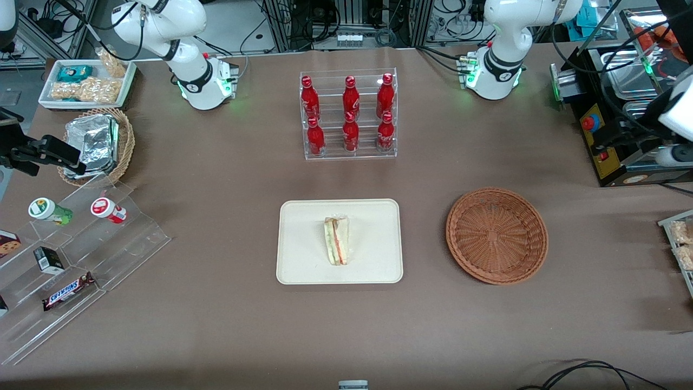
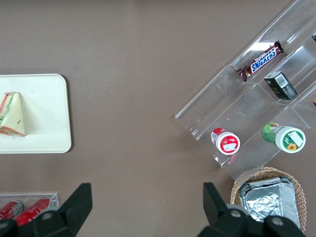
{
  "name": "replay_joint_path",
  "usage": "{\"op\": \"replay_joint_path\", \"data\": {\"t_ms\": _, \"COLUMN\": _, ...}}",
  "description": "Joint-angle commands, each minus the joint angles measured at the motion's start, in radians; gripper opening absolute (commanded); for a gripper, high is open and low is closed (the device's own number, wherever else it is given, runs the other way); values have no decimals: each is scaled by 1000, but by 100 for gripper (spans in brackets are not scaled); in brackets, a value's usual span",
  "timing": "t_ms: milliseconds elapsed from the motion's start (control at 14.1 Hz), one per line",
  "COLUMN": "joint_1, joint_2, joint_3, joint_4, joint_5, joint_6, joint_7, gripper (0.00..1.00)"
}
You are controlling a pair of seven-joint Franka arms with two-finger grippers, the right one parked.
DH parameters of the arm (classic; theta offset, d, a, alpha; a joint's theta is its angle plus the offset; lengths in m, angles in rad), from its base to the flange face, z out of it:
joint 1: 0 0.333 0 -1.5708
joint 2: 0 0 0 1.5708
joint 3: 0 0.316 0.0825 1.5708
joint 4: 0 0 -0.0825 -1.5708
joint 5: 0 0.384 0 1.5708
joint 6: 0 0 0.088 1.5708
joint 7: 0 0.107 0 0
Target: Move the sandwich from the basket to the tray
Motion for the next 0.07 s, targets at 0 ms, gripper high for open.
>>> {"op": "replay_joint_path", "data": {"t_ms": 0, "joint_1": 9, "joint_2": -14, "joint_3": 1, "joint_4": 2, "joint_5": -15, "joint_6": 12, "joint_7": 19, "gripper": 100}}
